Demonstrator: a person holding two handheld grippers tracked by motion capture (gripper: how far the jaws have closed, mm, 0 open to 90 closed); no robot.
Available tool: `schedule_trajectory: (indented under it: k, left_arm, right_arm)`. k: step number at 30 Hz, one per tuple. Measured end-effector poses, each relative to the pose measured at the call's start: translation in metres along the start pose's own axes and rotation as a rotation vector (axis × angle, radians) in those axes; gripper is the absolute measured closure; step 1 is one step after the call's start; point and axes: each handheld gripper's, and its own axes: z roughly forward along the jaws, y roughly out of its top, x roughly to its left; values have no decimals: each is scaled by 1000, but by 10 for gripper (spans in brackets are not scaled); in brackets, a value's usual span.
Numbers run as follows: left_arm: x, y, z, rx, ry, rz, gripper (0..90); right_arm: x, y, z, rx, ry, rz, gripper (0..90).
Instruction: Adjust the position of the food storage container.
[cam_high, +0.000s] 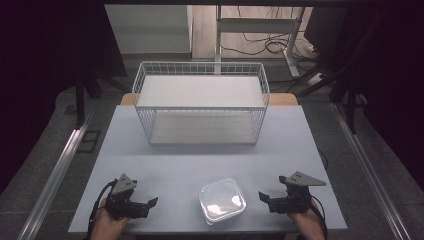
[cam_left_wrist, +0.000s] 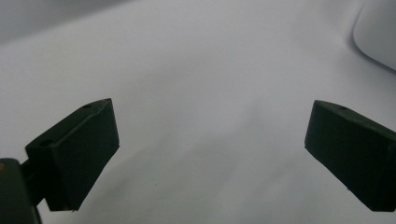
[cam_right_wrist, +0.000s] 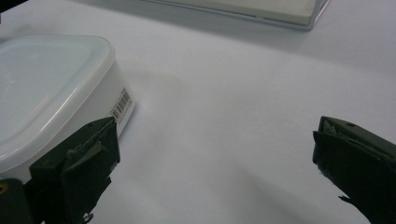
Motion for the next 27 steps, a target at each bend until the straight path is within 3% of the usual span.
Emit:
schedule_trajectory:
  k: [3, 6, 10, 14, 27]
  left_arm:
    - [0, -1, 1, -15, 9, 20, 24]
    - [1, -2, 3, -27, -19, 25, 22]
    - [2, -2, 4, -30, -31, 29, 19]
    - [2, -2, 4, -37, -34, 31, 20]
    - [-5, 2, 1, -40, -67, 45, 26]
  right_arm:
    - [-3, -2, 3, 14, 21, 2, 4]
    - [-7, -3, 7, 42, 50, 38, 4]
    - [-8, -3, 10, 49, 27, 45, 4]
    - [-8, -4, 12, 88, -8, 19, 0]
    - [-3, -1, 10, 106, 3, 7, 0]
